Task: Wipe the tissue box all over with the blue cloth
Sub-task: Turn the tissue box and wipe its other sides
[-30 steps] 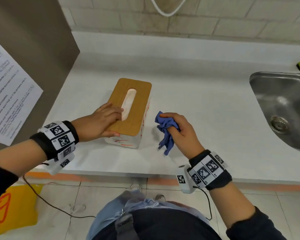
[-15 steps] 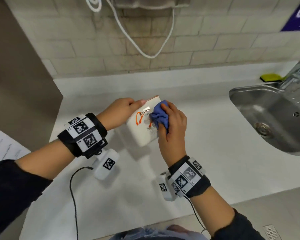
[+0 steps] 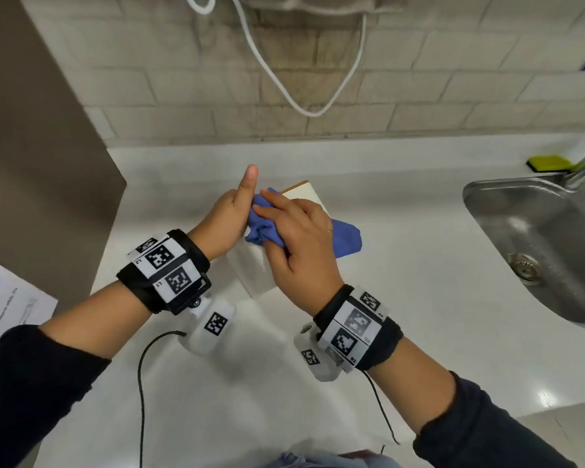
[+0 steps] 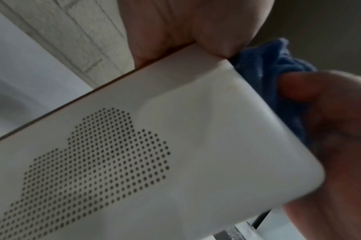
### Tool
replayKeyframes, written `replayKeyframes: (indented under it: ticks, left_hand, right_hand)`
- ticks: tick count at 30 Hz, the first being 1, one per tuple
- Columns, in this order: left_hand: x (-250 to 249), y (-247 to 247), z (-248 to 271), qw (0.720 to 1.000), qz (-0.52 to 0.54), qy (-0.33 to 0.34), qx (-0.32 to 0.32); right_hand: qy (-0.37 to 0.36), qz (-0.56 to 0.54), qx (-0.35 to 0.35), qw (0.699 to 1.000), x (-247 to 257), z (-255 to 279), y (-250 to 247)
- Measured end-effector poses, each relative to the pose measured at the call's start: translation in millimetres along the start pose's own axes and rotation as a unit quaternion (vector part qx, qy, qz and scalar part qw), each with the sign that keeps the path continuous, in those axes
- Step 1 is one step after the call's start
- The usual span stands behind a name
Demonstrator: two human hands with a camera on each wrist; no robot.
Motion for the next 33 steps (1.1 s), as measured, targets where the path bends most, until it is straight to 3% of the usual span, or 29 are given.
replayKeyframes:
  ticks: [6,12,17,21,26,29,31,33]
  left_hand:
    - [-0.7,-1.8,-4.1,0.999,-0.026,0.004,-0.033]
    - [1.6,2.0,-2.4,0.999,-0.009,0.005,-0.031]
    - [-1.2,3.1,2.6,0.999,-0.014,-0.003,-0.041]
    - [-3.7,5.2,5.4,0.998,-0.034,-0.009,-0.054]
    - [-2.3,8.4,7.8,0.999,-0.003,-0.007,-0.052]
    - [-3.3,7.4,8.1,0.999,0.012,-0.02,-0.045]
    - [-4.2,6.0,7.8,0.999,-0.005,-0.026,-0.046]
    - [-4.6,6.0,7.1,0.998,-0.02,-0.03,-0.045]
  right_hand:
    - [-0.141,-0.044,0.104,0.984,-8.8,5.4,-13.2]
    - [-0.148,-0.113,0.163,0.969,-20.4,10.3,-35.0]
    - [-0.091,-0.105,0.191,0.972,-35.3,19.6,-66.6]
    - [-0.04,-0.151,0.087,0.984,-32.3,24.1,-96.8]
    - [-0.039,-0.264,-0.08,0.96,6.0,-5.3,-88.0]
    - [-0.032,-0.127,-0.079,0.988,4.9,-8.8,-66.7]
    - [-0.019,-0.008,-0.001,1.0,-6.4,2.1,-48.5]
    - [-0.023,0.023,0.078,0.996,-17.0,14.7,-40.3]
Point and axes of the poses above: each hand's wrist, its own z-axis away from the middle knuckle, its own y-axis out of the palm, x = y × z, the point moved 5 cm from there along -z, towards the middle knuckle, and after that the axes turned 6 degrees about -z, right-handed, at the moved point
